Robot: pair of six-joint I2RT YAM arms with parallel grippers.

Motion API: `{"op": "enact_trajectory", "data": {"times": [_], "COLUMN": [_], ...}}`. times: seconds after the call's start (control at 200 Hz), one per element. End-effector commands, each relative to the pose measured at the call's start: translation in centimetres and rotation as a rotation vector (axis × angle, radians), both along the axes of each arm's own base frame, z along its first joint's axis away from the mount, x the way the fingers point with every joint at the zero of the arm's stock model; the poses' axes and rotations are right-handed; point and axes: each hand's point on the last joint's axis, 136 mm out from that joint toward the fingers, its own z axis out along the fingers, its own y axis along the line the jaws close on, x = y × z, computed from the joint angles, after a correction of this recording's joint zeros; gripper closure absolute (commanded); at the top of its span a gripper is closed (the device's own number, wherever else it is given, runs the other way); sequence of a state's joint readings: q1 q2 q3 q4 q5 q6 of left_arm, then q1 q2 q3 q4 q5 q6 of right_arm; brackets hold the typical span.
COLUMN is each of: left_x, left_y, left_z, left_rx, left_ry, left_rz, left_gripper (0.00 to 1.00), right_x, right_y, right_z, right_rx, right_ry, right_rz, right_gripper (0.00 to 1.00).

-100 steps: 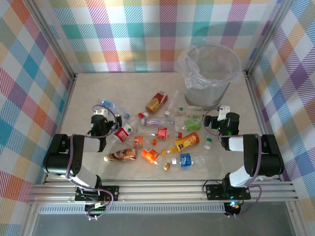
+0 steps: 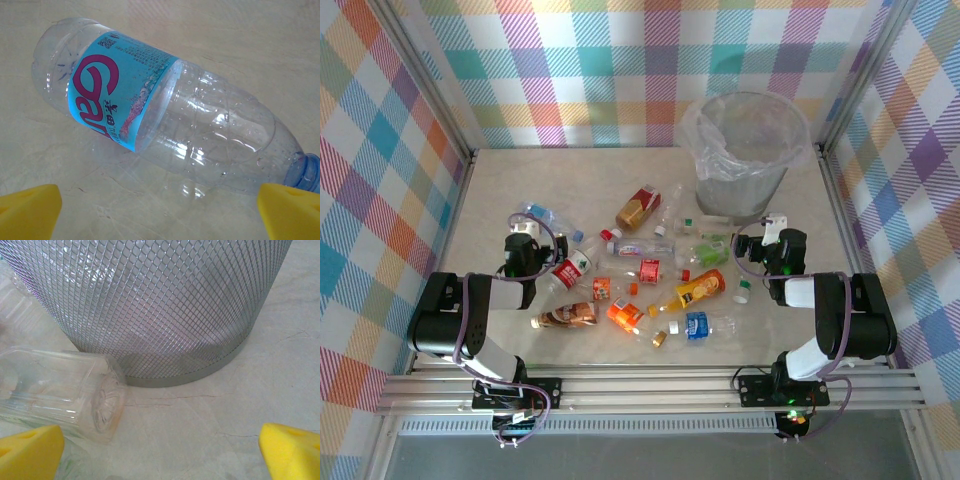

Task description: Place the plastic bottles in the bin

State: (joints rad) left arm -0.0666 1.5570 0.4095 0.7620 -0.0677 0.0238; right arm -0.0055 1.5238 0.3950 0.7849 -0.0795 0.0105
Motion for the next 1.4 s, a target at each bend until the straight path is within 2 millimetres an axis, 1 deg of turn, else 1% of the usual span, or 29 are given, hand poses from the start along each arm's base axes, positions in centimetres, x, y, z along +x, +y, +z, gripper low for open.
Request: {"op": "enact_trajectory", "data": {"times": [0.0,0.78,0.98,1.245,1.29,1.395], "left_x": [0.9,0.8,0.2,-0.6,-0.7,-0.8], "left_y": [-0.1,-0.2,-0.4,0.0,0.0,0.1], "left_z": [1.1,1.2,1.4,2.5,2.8,3.7], "left_rx": [0.004,0.004,0.0,-0.002,-0.003,-0.003], "left_ry": [-0.041,-0.047,-0.081,-0.132,-0.14,-0.14], "left_rz": [-0.013,-0.018,-0.035,-0.012,-0.009,-0.005], "left_gripper": [0.0,0.0,0.0,0.0,0.0,0.0], "right_x": [0.9,0.9,0.6,-0.5,-0.6,-1.2], "right_y": [-0.1,-0.1,-0.2,-1.0,-1.0,-1.3], "right_z": [1.2,1.2,1.4,2.9,3.4,4.1], "right_rx": [-0.002,-0.002,0.0,-0.003,-0.004,0.001], "right_ry": [-0.048,-0.047,-0.069,-0.121,-0.13,-0.128], "right_rz": [-0.001,0.0,-0.004,-0.057,-0.059,-0.077], "right_gripper": [0.0,0.0,0.0,0.0,0.0,0.0]}}
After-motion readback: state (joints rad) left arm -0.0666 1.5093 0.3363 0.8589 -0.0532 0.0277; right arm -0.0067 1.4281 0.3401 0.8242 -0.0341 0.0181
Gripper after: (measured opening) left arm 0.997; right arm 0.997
